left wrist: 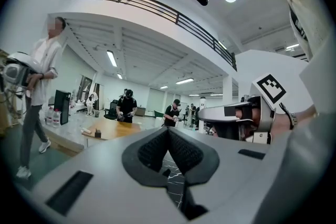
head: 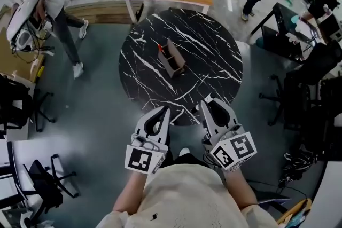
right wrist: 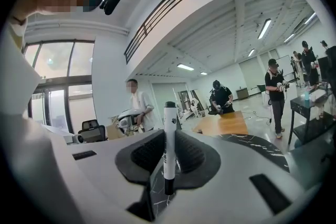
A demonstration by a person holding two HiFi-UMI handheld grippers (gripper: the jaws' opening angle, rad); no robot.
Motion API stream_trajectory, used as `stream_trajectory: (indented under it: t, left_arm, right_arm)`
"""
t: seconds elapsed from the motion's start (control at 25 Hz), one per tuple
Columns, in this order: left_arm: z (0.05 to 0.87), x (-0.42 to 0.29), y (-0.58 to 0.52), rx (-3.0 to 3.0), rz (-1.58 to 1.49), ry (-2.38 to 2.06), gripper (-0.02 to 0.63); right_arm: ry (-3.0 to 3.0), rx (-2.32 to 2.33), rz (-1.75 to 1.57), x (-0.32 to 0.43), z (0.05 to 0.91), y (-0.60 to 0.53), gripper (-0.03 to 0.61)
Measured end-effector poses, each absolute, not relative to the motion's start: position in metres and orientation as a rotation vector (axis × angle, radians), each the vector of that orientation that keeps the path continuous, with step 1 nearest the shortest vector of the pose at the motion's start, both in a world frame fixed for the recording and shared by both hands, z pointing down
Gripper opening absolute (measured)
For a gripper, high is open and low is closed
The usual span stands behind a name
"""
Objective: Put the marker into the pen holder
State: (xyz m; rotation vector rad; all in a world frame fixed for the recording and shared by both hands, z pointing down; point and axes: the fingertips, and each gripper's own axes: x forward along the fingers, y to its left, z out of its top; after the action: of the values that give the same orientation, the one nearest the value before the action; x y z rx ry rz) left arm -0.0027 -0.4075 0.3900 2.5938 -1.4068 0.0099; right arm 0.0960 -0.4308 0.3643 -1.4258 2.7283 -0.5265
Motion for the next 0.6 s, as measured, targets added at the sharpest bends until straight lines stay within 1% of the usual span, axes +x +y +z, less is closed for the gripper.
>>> stream_trajectory:
  t: [0.2, 0.36, 0.48, 0.6]
  left_arm:
    - [0.395, -0.028, -0.479, 2.604, 0.025, -1.327, 0.008]
    - [0.409, -0.046, -0.529, 2.620, 0.067, -1.265, 0.008]
    - [0.412, -0.056, -0.555, 2.596, 0.027, -1.258, 0.008]
    - [0.433, -0.064, -0.567, 2.616, 0.136, -1.221, 0.008]
  right_arm:
    - [2.650, -1.511, -0.478, 0.072, 0.378, -0.516, 0.075]
    - [2.602, -1.626, -0.491, 0.057, 0.411, -0.581, 0.075]
    - [2.579, -1.701, -0.501, 0.051, 0.439, -0.615, 0.075]
    - [2.584, -1.772, -0.432, 0.047, 0.465, -0.641, 0.075]
